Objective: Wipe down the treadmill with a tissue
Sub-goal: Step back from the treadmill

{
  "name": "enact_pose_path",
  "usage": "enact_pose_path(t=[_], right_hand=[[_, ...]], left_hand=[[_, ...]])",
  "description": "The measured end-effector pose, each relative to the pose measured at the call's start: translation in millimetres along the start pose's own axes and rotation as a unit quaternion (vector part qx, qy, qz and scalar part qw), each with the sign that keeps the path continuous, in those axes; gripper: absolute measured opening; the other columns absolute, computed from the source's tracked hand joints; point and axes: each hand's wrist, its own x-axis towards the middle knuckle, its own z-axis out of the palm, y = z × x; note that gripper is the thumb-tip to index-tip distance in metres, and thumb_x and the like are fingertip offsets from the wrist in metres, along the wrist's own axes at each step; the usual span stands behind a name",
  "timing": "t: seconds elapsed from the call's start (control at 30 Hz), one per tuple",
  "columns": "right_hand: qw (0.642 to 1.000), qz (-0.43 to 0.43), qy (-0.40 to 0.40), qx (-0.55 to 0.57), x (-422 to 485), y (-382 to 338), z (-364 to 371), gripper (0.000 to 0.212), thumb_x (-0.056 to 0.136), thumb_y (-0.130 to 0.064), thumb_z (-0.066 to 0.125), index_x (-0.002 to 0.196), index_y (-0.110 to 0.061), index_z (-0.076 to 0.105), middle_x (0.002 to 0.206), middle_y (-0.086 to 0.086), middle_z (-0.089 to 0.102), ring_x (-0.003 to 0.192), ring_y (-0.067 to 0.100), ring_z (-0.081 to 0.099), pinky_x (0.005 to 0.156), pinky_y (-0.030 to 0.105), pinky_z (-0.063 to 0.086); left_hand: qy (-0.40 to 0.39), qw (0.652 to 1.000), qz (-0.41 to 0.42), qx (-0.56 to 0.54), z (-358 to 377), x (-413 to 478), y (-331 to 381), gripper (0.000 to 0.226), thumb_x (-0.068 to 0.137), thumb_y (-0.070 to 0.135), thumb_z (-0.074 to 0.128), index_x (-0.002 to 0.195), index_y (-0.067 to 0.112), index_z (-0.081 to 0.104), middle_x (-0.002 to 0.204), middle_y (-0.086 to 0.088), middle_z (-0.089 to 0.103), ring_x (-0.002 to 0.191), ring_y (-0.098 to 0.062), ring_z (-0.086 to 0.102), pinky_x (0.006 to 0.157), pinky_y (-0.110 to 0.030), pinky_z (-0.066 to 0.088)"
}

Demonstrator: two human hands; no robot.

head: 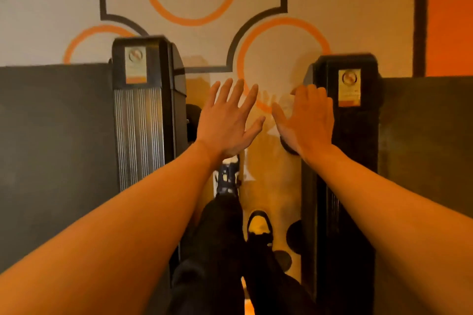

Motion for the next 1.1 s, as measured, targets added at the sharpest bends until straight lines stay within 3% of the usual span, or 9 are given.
enact_pose_path(t=[0.13,0.33,0.47,0.63,0.8,0.93,1.1], right_hand=[[1.0,0.013,0.009,0.022,87,-17,-45,0.056,0.092,-0.056,0.049,0.113,-0.006,0.062,0.114,0.014,0.063,0.109,0.036,0.055,0.088,0.045,0.042],[0.996,0.082,0.037,0.015,229,-18,-115,0.066,0.09,-0.063,0.037,0.116,-0.007,0.061,0.115,0.014,0.063,0.107,0.034,0.054,0.087,0.043,0.043],[0.993,0.095,0.063,0.021,323,-11,-164,0.057,0.093,-0.059,0.046,0.113,-0.008,0.061,0.114,0.013,0.063,0.105,0.032,0.055,0.085,0.041,0.042],[0.987,0.145,0.068,0.024,435,18,-237,0.052,0.096,-0.054,0.051,0.116,-0.007,0.06,0.118,0.015,0.062,0.11,0.034,0.053,0.091,0.044,0.04],[0.983,0.157,0.093,0.023,541,50,-311,0.051,0.097,-0.053,0.058,0.117,-0.006,0.059,0.121,0.016,0.06,0.114,0.035,0.053,0.094,0.045,0.042],[0.973,0.207,0.099,0.03,624,66,-367,0.058,0.097,-0.061,0.05,0.123,-0.01,0.058,0.129,0.014,0.059,0.121,0.034,0.052,0.102,0.048,0.044],[0.958,0.246,0.138,0.046,735,89,-436,0.056,0.092,-0.058,0.048,0.113,-0.007,0.059,0.113,0.014,0.06,0.107,0.034,0.053,0.088,0.045,0.042]], left_hand=[[0.016,1.0,0.02,-0.015,-68,75,-25,0.082,0.099,0.067,0.007,0.163,0.021,0.029,0.165,-0.017,0.034,0.154,-0.037,0.027,0.127,-0.054,0.015],[0.054,0.997,0.039,-0.042,-171,209,-54,0.08,0.101,0.066,0.01,0.161,0.019,0.034,0.163,-0.017,0.038,0.153,-0.038,0.03,0.127,-0.055,0.015],[0.049,0.997,0.057,-0.014,-231,300,-64,0.082,0.101,0.068,0.008,0.162,0.02,0.033,0.163,-0.017,0.039,0.152,-0.039,0.031,0.127,-0.056,0.015],[0.065,0.993,0.098,0.004,-318,426,-54,0.083,0.102,0.068,0.005,0.16,0.019,0.037,0.16,-0.018,0.043,0.15,-0.039,0.035,0.125,-0.057,0.021],[0.053,0.991,0.12,0.027,-426,553,-25,0.09,0.095,0.07,-0.007,0.164,0.023,0.027,0.167,-0.013,0.032,0.155,-0.037,0.025,0.127,-0.057,0.012],[0.073,0.985,0.151,0.036,-497,644,-16,0.088,0.096,0.071,-0.001,0.162,0.023,0.03,0.166,-0.013,0.035,0.154,-0.037,0.028,0.126,-0.057,0.013],[0.073,0.974,0.21,0.039,-567,763,-6,0.089,0.099,0.07,-0.003,0.159,0.021,0.04,0.16,-0.015,0.043,0.15,-0.038,0.036,0.125,-0.057,0.018]])
